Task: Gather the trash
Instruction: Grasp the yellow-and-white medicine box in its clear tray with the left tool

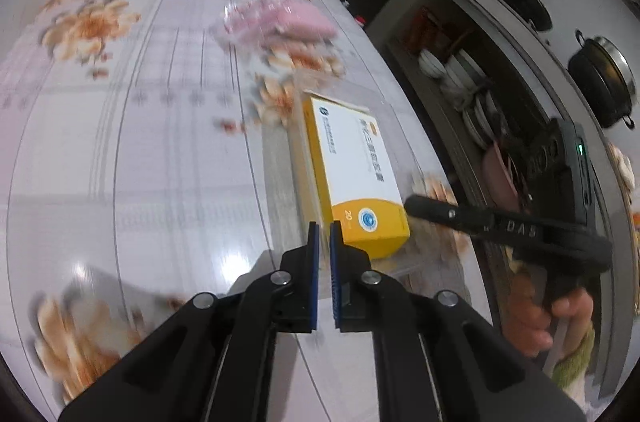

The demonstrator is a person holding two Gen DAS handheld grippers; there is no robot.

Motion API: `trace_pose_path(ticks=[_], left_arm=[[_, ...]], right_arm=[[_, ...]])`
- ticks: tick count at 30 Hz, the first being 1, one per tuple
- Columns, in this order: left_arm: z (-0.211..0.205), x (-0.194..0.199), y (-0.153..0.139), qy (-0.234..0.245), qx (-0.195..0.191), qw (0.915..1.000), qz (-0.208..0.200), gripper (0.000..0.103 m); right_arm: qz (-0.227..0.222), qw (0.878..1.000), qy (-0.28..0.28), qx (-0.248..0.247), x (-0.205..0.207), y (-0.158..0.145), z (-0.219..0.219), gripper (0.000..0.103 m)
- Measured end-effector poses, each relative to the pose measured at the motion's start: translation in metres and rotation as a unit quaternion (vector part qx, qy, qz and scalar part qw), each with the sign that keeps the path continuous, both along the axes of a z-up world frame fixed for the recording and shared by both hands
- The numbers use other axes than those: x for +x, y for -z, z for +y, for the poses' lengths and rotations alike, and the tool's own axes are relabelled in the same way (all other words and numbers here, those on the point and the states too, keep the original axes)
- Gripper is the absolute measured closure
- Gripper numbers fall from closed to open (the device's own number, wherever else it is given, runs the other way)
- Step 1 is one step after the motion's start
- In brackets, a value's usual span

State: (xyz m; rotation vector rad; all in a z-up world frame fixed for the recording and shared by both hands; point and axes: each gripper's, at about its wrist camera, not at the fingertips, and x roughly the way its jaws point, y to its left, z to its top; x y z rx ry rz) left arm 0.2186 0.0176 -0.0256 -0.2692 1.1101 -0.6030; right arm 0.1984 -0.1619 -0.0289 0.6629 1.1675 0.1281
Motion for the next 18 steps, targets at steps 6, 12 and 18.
trace_pose_path(ticks=[6, 12, 18], left_arm=[[0.007, -0.046, -0.002, 0.019, -0.009, 0.9997, 0.014, 0.096], [0.021, -0.071, -0.008, 0.020, -0.028, 0.9994, 0.009, 0.091], [0.045, -0.072, -0.022, -0.016, -0.040, 0.9989, -0.021, 0.084]], right_arm=[[0.000, 0.999, -0.039, -0.017, -0.025, 0.000, 0.016, 0.099], [-0.027, 0.998, -0.040, -0.037, -0.041, -0.018, 0.018, 0.062], [-0.082, 0.995, -0.021, -0.054, -0.054, -0.063, 0.013, 0.050]])
